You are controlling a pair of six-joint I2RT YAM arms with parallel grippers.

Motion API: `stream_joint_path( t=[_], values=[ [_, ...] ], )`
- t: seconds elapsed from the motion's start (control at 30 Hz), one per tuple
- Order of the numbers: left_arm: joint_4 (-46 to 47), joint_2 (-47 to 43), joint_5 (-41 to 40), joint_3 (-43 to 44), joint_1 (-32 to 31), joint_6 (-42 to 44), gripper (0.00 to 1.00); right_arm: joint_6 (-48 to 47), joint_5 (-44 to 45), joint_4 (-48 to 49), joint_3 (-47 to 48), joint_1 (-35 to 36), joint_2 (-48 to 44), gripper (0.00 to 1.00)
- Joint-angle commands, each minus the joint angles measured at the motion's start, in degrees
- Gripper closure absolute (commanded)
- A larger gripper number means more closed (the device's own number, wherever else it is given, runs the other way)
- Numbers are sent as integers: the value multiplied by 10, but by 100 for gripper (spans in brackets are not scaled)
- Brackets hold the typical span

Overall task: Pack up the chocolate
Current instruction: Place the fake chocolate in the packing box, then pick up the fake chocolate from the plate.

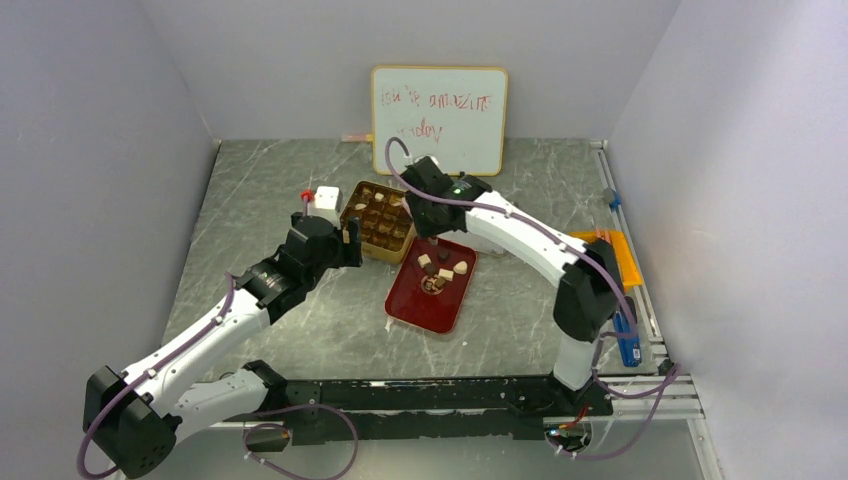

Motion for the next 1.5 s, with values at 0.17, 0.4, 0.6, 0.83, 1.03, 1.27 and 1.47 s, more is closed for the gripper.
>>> stream_joint_path(
  t=[0.17, 0.4, 0.6, 0.83, 1.03, 1.27, 1.47],
  values=[
    [14, -3, 12, 23, -3, -14, 18, 65, 26, -12, -139, 42, -166, 66],
    [25, 0, 24, 18, -3, -22, 18, 114, 13, -28, -236, 86, -218, 66],
    [29, 3, 29, 15, -3, -25, 18, 124, 16, -23, -261, 94, -214, 66],
    [26, -2, 26, 13, -3, -22, 18, 113, 8, -7, -260, 93, -183, 66],
    [23, -3, 21, 12, -3, -21, 18, 99, 4, 2, -240, 94, -153, 65],
    [23, -2, 20, 11, -3, -20, 18, 81, 1, 8, -219, 85, -123, 64],
    [23, -3, 18, 9, -3, -21, 18, 68, -3, 17, -209, 76, -106, 64]
  ],
)
